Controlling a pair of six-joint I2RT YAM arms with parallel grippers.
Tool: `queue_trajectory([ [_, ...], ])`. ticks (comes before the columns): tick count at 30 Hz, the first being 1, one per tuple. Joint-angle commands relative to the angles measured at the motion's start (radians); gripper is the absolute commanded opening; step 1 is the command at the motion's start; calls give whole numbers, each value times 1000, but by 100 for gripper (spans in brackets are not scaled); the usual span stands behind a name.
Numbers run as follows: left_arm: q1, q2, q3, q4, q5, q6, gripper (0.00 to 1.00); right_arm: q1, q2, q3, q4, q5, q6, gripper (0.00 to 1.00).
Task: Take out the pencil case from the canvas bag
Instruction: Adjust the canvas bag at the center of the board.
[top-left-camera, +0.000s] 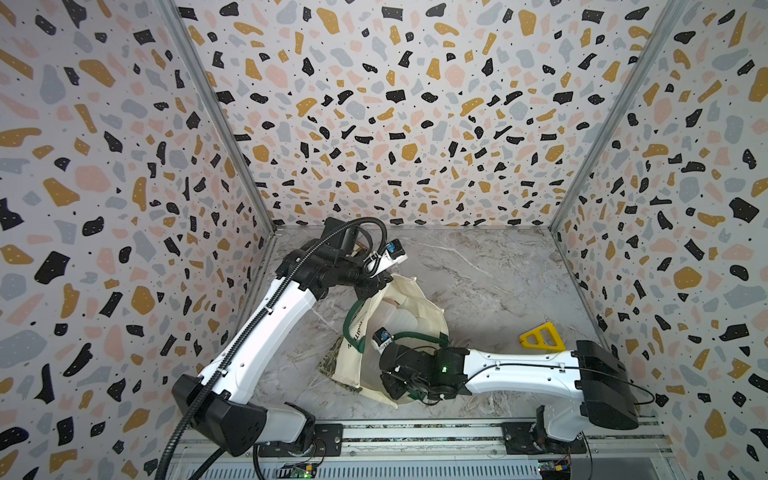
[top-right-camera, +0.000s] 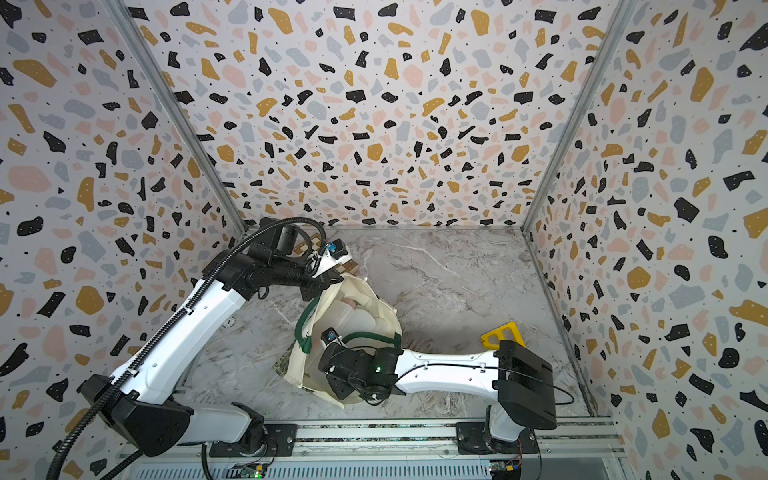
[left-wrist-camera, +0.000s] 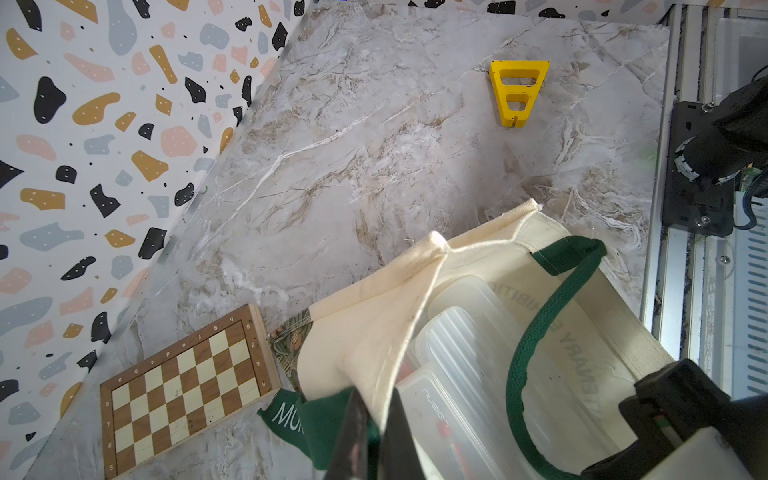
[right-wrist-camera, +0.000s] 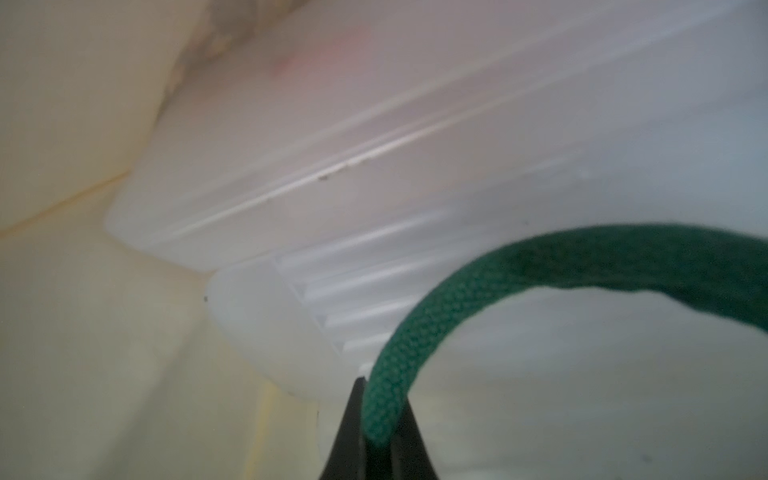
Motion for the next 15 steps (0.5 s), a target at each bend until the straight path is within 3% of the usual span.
queue_trajectory([
  [1, 0, -38, 11, 88, 29, 22, 0, 5, -202, -64, 35, 117, 70, 0],
  [6, 2, -38, 9, 93, 22, 31, 0, 5, -540, -285, 82, 243, 226, 0],
  [10, 2, -37, 11, 96, 18, 35, 0, 6, -784, -441, -28, 334, 433, 0],
  [15, 2, -36, 8, 103, 14, 39, 0, 9, -999, -555, -301, 375, 721, 45],
])
